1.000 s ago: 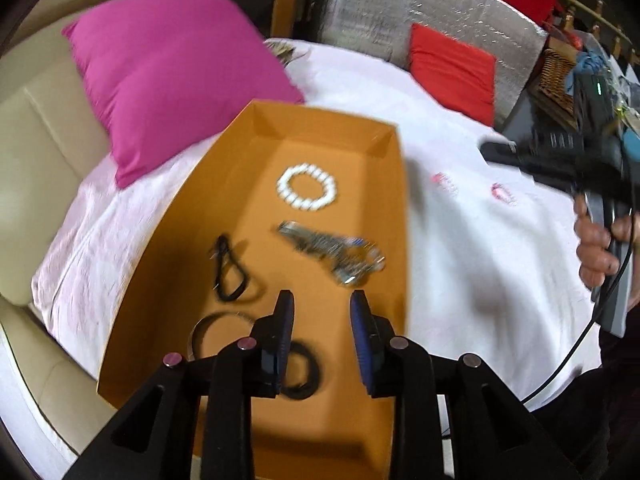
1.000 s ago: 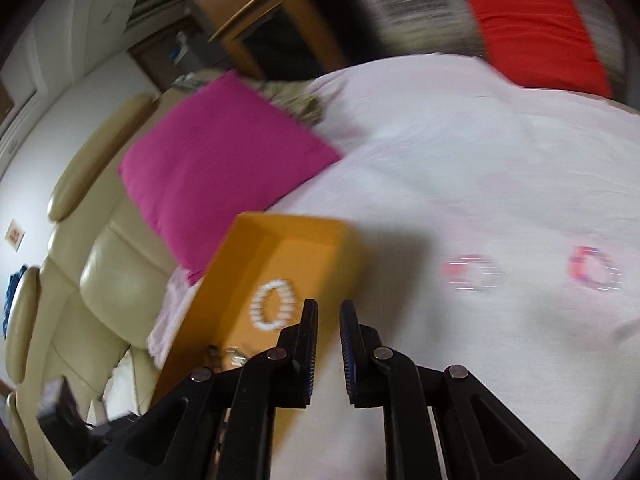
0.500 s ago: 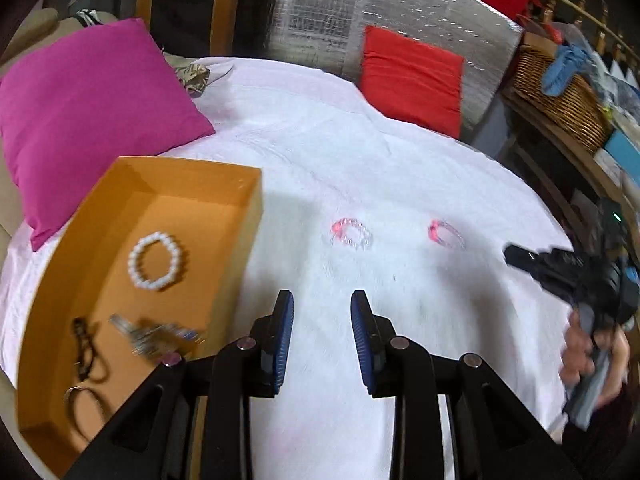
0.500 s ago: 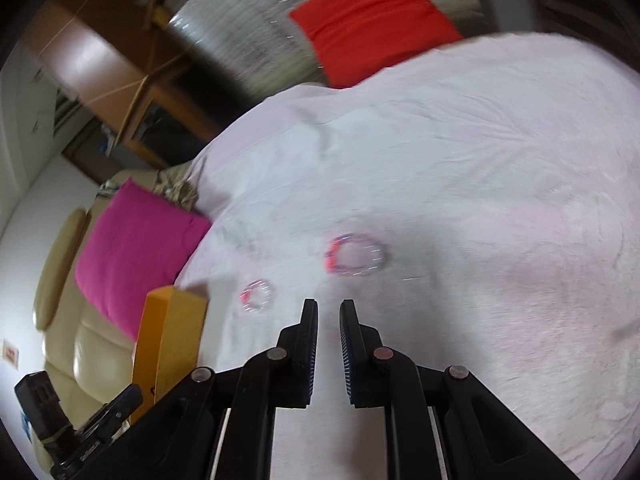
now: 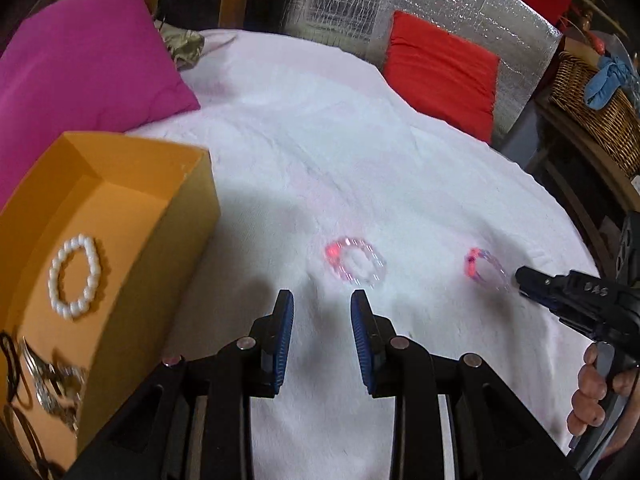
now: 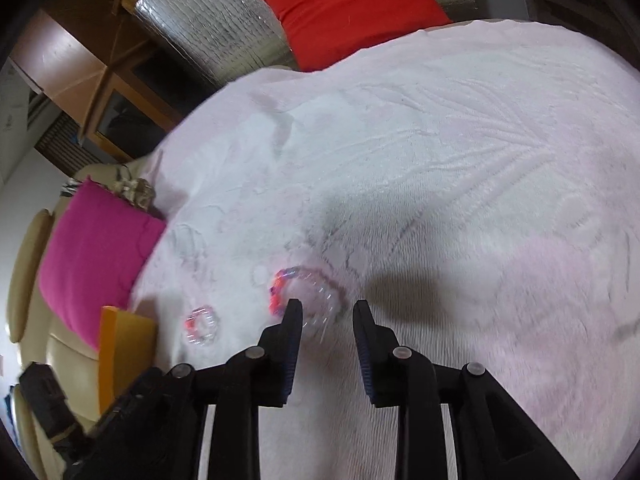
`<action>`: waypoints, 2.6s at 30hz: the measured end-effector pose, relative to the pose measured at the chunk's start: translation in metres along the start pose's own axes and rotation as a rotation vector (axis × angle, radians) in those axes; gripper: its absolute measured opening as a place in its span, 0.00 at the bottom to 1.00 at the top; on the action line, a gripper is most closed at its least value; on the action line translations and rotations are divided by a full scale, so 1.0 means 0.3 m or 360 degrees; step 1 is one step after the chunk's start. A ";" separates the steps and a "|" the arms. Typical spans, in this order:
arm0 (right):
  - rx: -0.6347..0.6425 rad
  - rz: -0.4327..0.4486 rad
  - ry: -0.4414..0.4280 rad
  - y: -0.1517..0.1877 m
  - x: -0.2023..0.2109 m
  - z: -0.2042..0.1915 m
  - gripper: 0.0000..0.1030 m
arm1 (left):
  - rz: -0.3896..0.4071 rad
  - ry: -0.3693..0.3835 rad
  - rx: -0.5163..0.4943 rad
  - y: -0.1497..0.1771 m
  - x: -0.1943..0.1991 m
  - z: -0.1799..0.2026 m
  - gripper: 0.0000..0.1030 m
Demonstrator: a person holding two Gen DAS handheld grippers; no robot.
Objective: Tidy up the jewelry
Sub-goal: 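Grasp the clear pink-bead bracelet with the left gripper while the right gripper approaches the pink-purple bracelet, then lift the clear bracelet with the left gripper while the right gripper grasps the pink-purple bracelet, then carry both bracelets over the orange box and open both grippers to drop them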
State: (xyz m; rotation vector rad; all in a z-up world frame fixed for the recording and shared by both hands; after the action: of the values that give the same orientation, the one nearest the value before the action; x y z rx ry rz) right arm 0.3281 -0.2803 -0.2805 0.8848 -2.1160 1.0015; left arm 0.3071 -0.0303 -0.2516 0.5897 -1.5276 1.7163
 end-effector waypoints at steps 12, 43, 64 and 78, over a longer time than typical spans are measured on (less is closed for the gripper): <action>0.0337 0.0027 0.0399 0.006 -0.051 -0.062 0.09 | -0.0035 0.0021 -0.0038 -0.023 -0.084 -0.005 0.35; 0.0118 0.0056 -0.0052 0.038 0.135 -0.027 0.08 | 0.0001 0.0161 -0.0190 -0.062 -0.126 0.095 0.08; 0.0282 0.0171 -0.0401 0.103 0.292 -0.266 0.09 | 0.0180 0.0250 -0.0251 -0.003 0.255 0.080 0.08; 0.0733 0.0013 -0.0572 0.274 0.224 -0.892 0.09 | 0.0354 0.0000 -0.0089 0.019 0.640 -0.450 0.08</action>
State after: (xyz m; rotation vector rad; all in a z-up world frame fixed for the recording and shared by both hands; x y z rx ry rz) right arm 0.2921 -0.0408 -0.1247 1.3659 -2.2109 1.4581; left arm 0.2038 0.1451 -0.1343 0.4032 -1.6877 1.8309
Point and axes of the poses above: each gripper's, at about its wrist camera, not at the fingertips, and x roughly against the way its jaws point, z to its right, y to its underside, the point moved 5 cm from there along -x, roughly the way its jaws point, and after that the axes turned 2 degrees about -x, right-handed, at the moved point
